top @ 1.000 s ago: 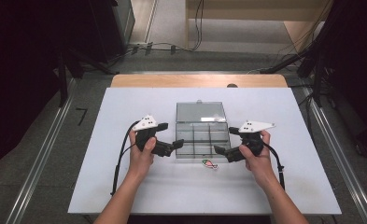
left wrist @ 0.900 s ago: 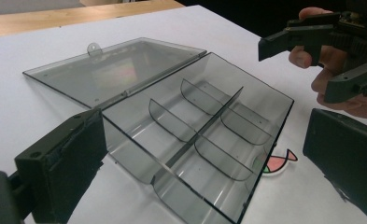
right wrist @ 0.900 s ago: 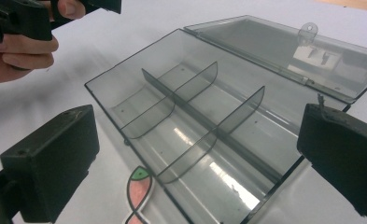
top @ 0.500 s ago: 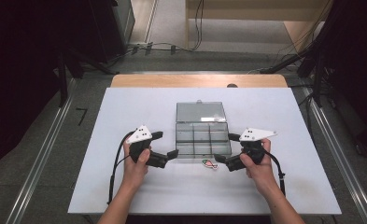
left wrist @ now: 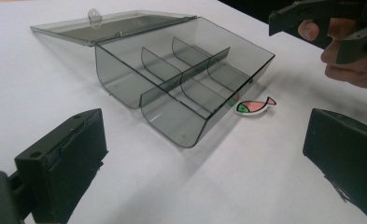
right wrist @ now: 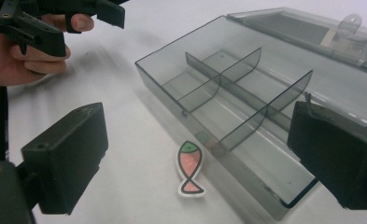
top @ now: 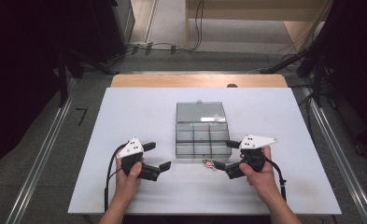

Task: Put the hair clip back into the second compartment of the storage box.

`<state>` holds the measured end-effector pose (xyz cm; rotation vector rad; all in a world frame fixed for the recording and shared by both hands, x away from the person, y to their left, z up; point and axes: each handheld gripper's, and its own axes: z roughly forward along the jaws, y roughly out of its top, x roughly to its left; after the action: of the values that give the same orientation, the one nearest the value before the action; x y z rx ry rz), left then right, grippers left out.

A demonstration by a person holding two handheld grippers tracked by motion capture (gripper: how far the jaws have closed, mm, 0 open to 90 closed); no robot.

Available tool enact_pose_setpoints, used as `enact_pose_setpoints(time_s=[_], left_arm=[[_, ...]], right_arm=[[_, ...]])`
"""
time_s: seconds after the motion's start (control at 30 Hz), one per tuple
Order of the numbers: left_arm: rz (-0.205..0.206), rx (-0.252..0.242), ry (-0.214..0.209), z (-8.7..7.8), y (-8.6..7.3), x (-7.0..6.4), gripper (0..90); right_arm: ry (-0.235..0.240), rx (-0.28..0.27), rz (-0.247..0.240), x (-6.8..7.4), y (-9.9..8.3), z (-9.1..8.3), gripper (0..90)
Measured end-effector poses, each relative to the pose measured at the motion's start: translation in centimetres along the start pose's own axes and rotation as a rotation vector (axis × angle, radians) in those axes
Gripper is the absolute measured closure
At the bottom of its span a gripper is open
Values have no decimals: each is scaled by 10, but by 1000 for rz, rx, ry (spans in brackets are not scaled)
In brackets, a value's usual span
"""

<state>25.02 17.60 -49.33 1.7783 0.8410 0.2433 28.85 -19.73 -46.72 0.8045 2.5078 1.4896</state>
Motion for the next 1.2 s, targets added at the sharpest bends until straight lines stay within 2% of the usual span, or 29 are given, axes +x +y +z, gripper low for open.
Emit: enact_pose_setpoints(time_s=[0.1,0.2,0.27,0.33,0.6,0.77,0.97,1.07,1.2], left_arm=[[-3,4,5,-6,-4,-1,0],[-5,-3,10,-10,-7,-1,0],[-5,-1,17,-13,-8,-1,0],[-10,-2,19,-16,-10,0,0],[-17,-6,40,-29,-18,4,0],[-11,5,56,-33,-22,3,0],[-15,16,65,-36,-26,4,0],[-16,21,72,-38,-27,5,0],[-12,31,77,-37,-27,5,0]], right_arm=[[12,11,6,2,-4,1,58],[6,13,18,2,-7,1,173],[18,10,34,2,-9,1,243],[8,21,35,3,-11,1,349],[7,75,42,8,-17,6,583],[-40,87,65,8,-22,10,711],[-71,112,71,7,-27,19,768],[-58,112,100,5,-28,22,767],[-49,121,115,3,-29,27,748]])
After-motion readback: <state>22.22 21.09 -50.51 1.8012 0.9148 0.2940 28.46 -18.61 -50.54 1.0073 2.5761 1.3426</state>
